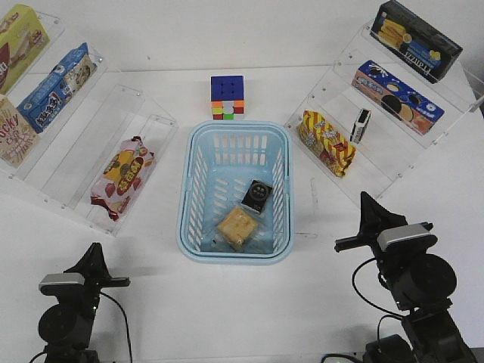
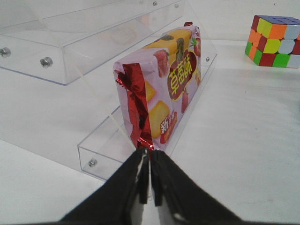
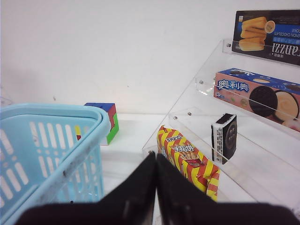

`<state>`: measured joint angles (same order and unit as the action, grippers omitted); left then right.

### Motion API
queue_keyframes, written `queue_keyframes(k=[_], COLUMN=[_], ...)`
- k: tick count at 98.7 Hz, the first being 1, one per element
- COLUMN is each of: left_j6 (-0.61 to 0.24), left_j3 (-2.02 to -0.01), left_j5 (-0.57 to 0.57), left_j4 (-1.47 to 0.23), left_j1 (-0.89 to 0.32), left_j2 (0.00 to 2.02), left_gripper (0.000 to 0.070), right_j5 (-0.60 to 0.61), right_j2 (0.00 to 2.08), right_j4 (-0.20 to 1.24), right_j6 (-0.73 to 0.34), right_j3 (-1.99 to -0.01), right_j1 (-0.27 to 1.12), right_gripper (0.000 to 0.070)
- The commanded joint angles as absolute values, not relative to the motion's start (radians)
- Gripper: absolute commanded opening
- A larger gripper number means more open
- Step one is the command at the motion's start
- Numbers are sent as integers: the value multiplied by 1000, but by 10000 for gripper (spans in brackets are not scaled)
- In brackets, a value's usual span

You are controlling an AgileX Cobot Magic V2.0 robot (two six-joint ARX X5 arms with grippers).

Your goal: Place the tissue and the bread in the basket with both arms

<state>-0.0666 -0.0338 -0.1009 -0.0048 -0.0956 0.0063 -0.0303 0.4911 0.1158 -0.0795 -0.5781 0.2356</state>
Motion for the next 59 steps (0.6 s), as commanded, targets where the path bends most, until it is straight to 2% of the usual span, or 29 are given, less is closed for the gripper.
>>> queue_keyframes(k=[1,59], left_j6=[-69,-69], left_j3=[-14,-14], left_j5=[-100,-101], left_j4=[16,25], left_j1=[-96,-96], left_j2=[6,3], left_gripper=[1,1], right_j5=[-33,-34], right_j2=[492,492], right_j4=[105,106], right_j6=[-76,-76], right_j3=[-585,-585], right_j1=[239,239], right_gripper=[0,0])
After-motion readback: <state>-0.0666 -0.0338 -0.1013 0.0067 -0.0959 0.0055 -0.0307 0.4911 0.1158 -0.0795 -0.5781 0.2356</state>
